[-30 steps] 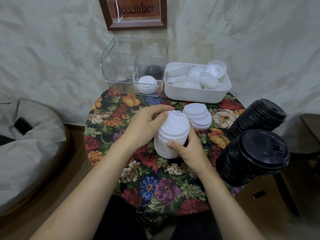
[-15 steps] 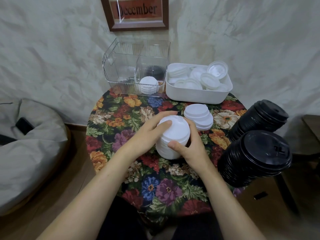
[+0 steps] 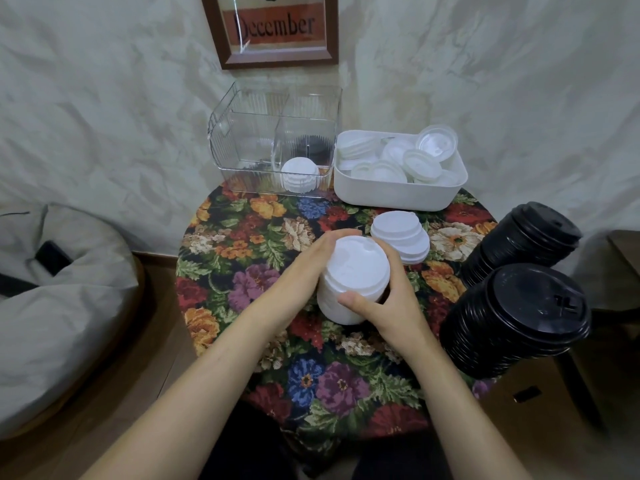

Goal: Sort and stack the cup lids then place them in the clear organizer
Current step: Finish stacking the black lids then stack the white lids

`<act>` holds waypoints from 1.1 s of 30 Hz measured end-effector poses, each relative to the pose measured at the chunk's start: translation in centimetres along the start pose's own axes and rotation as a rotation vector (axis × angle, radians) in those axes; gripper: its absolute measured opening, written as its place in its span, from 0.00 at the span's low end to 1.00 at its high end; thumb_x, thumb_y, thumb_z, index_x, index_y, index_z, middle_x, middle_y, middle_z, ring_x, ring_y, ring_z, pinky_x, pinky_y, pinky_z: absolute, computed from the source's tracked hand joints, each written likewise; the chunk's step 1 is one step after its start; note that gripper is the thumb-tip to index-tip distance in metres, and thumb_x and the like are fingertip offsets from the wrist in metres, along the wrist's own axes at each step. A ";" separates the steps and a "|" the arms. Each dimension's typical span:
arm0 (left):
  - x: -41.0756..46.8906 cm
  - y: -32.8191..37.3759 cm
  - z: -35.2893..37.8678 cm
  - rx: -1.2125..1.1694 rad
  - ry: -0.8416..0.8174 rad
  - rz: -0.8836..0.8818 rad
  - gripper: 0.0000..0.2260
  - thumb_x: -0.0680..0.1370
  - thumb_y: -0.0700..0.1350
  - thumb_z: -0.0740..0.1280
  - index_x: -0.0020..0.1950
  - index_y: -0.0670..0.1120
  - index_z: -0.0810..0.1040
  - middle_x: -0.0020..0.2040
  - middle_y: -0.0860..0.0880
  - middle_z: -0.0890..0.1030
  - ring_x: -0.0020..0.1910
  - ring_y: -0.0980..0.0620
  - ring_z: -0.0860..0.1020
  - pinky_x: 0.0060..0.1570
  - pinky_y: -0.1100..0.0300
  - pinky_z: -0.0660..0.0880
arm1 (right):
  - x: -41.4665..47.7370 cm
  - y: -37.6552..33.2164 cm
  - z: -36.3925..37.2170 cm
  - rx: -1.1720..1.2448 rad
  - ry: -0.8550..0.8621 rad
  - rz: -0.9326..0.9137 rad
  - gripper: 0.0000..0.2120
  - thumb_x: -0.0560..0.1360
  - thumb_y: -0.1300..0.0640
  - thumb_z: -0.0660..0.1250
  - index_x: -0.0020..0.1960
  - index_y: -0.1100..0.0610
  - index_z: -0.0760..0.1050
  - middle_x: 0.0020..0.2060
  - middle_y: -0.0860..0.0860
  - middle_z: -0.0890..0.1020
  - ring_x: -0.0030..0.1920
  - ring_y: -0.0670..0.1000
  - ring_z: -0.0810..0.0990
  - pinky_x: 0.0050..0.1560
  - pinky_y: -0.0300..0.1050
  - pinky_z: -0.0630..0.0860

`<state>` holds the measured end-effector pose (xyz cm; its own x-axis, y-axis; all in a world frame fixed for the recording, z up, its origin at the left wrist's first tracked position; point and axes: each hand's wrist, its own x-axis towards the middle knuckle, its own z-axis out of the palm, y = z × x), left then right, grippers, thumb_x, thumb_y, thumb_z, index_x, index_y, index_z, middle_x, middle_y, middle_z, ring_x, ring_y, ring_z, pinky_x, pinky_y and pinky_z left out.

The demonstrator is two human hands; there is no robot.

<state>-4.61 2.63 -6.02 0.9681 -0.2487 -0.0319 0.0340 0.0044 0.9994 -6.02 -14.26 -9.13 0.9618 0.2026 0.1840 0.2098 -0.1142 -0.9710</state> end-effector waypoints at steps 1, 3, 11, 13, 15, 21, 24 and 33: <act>0.6 0.4 0.1 -0.053 0.020 -0.048 0.28 0.86 0.63 0.47 0.70 0.50 0.79 0.69 0.49 0.81 0.69 0.49 0.78 0.70 0.49 0.73 | -0.2 -0.1 -0.1 0.004 0.011 0.001 0.40 0.65 0.43 0.80 0.73 0.40 0.68 0.66 0.36 0.77 0.70 0.42 0.75 0.64 0.35 0.74; 2.2 0.6 -0.3 -0.070 0.073 -0.085 0.29 0.86 0.60 0.47 0.68 0.45 0.79 0.67 0.46 0.82 0.66 0.48 0.80 0.67 0.48 0.75 | -1.0 -0.1 -0.4 0.012 0.012 0.004 0.39 0.66 0.43 0.79 0.73 0.40 0.68 0.66 0.36 0.77 0.69 0.41 0.75 0.63 0.34 0.74; 9.5 -3.2 -0.9 0.793 -0.054 0.253 0.27 0.80 0.53 0.73 0.78 0.58 0.70 0.76 0.53 0.71 0.73 0.53 0.70 0.70 0.53 0.70 | -2.7 0.2 -0.3 0.004 0.043 0.037 0.40 0.68 0.42 0.78 0.76 0.39 0.65 0.69 0.33 0.73 0.71 0.39 0.72 0.63 0.31 0.72; 11.3 -3.8 -0.3 0.894 -0.157 0.290 0.32 0.79 0.54 0.74 0.81 0.57 0.65 0.81 0.50 0.65 0.77 0.50 0.66 0.70 0.53 0.67 | -2.7 0.0 -0.2 -0.009 0.046 0.039 0.39 0.68 0.42 0.78 0.75 0.36 0.65 0.70 0.33 0.73 0.72 0.40 0.72 0.64 0.31 0.72; 12.9 -4.3 0.1 1.006 -0.212 0.322 0.35 0.78 0.56 0.75 0.82 0.56 0.64 0.83 0.46 0.61 0.78 0.44 0.65 0.72 0.50 0.64 | -2.7 -0.3 -0.2 -0.023 0.046 0.047 0.36 0.69 0.41 0.77 0.72 0.30 0.65 0.69 0.33 0.73 0.71 0.39 0.72 0.63 0.31 0.72; 14.5 -4.4 1.2 1.005 -0.211 0.445 0.33 0.75 0.59 0.76 0.78 0.50 0.72 0.80 0.47 0.67 0.74 0.45 0.71 0.68 0.51 0.69 | -2.8 0.0 -0.4 -0.043 0.041 0.065 0.40 0.68 0.41 0.78 0.76 0.38 0.64 0.70 0.35 0.72 0.72 0.41 0.72 0.65 0.41 0.72; 14.7 -4.5 1.1 0.971 -0.188 0.461 0.29 0.77 0.56 0.76 0.76 0.52 0.74 0.79 0.50 0.69 0.75 0.49 0.70 0.67 0.53 0.69 | -2.8 -0.1 -0.4 -0.045 0.041 0.080 0.38 0.68 0.41 0.78 0.74 0.36 0.65 0.68 0.34 0.74 0.70 0.41 0.74 0.63 0.38 0.74; 14.9 -4.0 1.7 0.966 -0.247 0.406 0.32 0.73 0.61 0.77 0.72 0.53 0.71 0.80 0.53 0.64 0.71 0.46 0.71 0.57 0.56 0.66 | -3.0 0.1 -0.6 -0.063 0.038 0.104 0.40 0.68 0.41 0.79 0.76 0.38 0.64 0.68 0.35 0.74 0.71 0.41 0.73 0.67 0.47 0.73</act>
<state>9.25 -2.79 -10.46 0.7821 -0.5904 0.1995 -0.5940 -0.6095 0.5251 -8.76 -15.41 -9.65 0.9846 0.1498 0.0898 0.1183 -0.1937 -0.9739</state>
